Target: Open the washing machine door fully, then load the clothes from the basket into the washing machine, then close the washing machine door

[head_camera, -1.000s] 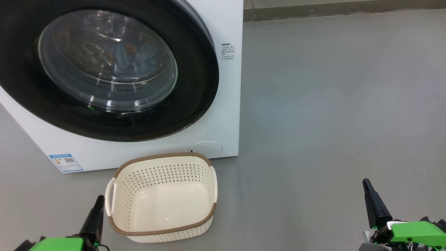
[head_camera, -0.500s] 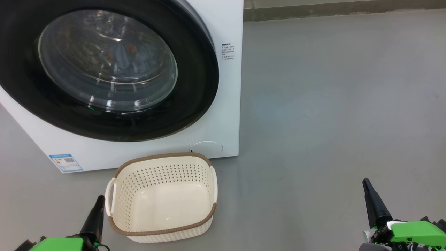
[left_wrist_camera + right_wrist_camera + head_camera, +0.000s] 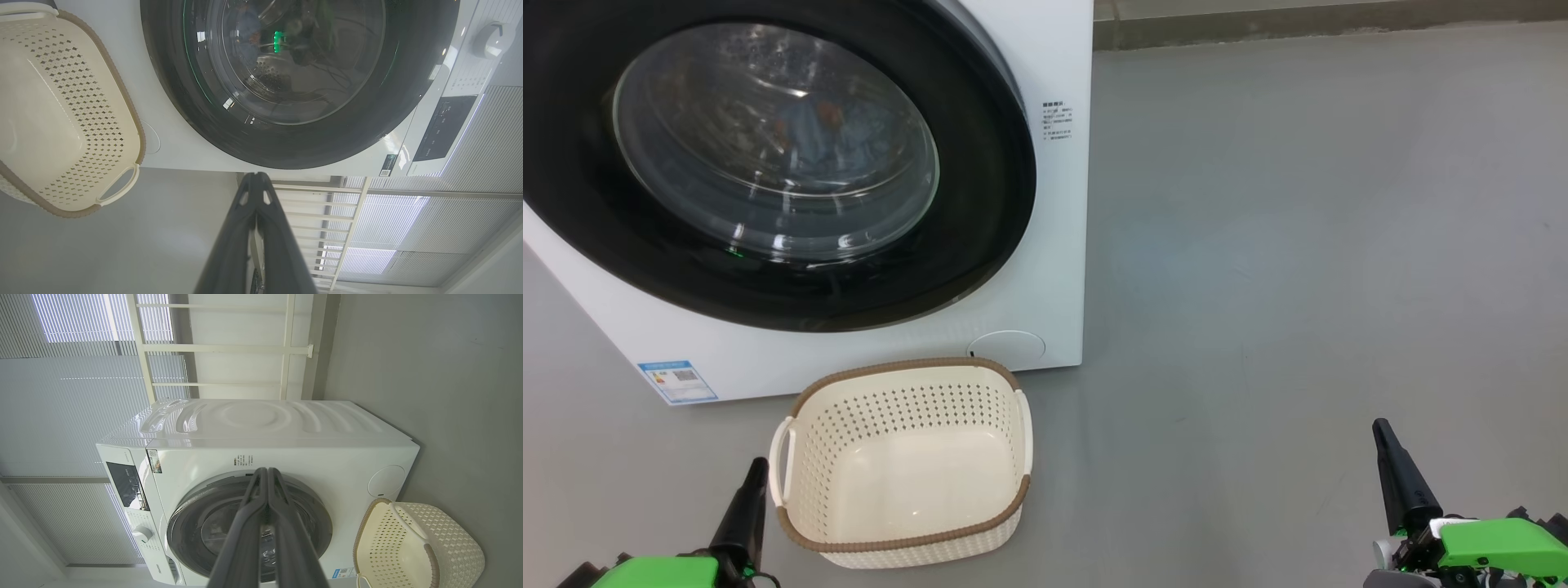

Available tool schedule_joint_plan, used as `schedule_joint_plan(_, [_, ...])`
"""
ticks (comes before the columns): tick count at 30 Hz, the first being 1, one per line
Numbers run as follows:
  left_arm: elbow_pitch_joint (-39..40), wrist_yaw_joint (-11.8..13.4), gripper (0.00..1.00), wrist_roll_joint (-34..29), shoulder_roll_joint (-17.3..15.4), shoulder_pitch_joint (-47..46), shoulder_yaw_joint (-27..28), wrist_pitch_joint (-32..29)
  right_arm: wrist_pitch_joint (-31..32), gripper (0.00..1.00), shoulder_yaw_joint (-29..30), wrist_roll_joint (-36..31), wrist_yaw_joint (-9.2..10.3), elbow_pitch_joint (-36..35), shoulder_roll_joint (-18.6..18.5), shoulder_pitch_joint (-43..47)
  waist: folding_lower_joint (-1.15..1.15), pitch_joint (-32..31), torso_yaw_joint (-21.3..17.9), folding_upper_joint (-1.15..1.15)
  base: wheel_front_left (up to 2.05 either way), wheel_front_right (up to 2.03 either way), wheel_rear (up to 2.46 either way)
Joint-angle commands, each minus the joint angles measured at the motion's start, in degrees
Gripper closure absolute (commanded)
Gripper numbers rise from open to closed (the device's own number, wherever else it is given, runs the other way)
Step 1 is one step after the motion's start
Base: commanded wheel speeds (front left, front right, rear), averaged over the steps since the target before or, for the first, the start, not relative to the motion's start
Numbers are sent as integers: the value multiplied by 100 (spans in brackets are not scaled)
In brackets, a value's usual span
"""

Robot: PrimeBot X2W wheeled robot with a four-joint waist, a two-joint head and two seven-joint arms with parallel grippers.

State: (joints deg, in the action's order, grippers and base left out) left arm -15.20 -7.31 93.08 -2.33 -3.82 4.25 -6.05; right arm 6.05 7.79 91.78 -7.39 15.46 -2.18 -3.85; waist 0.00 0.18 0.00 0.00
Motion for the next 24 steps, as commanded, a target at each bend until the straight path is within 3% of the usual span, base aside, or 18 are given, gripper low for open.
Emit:
schedule_joint_plan(1, [117,-18,100,-71,-76,-235,202,-24,43,100,-129,40,-10,-144,-70,-233,0,0,0,0,0,0,0])
schedule_joint_plan(24, [116,-18,100,-79,-70,-236,211,-31,43,100,-129,40,-10,-144,-70,-233,0,0,0,0,0,0,0])
